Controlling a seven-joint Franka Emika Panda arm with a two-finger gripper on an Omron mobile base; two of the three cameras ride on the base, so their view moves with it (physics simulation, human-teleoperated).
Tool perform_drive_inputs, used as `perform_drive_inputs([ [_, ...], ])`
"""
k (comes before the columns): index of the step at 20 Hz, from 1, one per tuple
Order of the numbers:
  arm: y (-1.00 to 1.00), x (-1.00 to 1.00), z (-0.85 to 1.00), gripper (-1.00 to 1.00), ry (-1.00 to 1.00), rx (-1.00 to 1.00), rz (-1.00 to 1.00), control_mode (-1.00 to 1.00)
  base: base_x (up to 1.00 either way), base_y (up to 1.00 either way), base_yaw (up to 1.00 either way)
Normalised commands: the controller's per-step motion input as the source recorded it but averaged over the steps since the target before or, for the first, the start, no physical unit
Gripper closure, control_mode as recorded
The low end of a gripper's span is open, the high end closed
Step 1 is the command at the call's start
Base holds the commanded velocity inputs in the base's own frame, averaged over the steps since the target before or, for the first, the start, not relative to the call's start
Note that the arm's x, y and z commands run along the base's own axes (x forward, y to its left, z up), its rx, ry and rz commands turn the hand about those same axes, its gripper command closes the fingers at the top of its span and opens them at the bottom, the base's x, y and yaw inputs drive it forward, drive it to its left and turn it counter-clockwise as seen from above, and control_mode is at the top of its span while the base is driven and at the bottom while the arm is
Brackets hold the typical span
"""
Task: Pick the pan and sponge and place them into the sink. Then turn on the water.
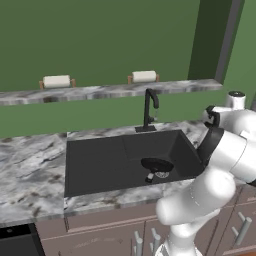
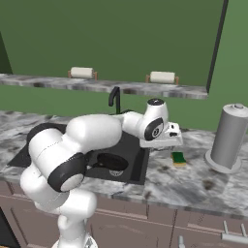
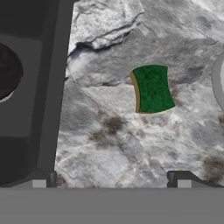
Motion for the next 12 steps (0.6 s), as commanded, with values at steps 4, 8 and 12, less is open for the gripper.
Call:
perform_drive_inputs([
  [4, -0.19, 0.13, -0.24, -1.0, 0.01, -0.03, 0.08, -1.0, 0.0, 0.0, 0.0],
  [8, -0.06, 0.19, -0.3, -1.0, 0.0, 0.0, 0.04, -1.0, 0.0, 0.0, 0.0],
  [12, -0.07, 0.23, -0.2, -1.0, 0.0, 0.0, 0.03, -1.0, 0.0, 0.0, 0.0],
])
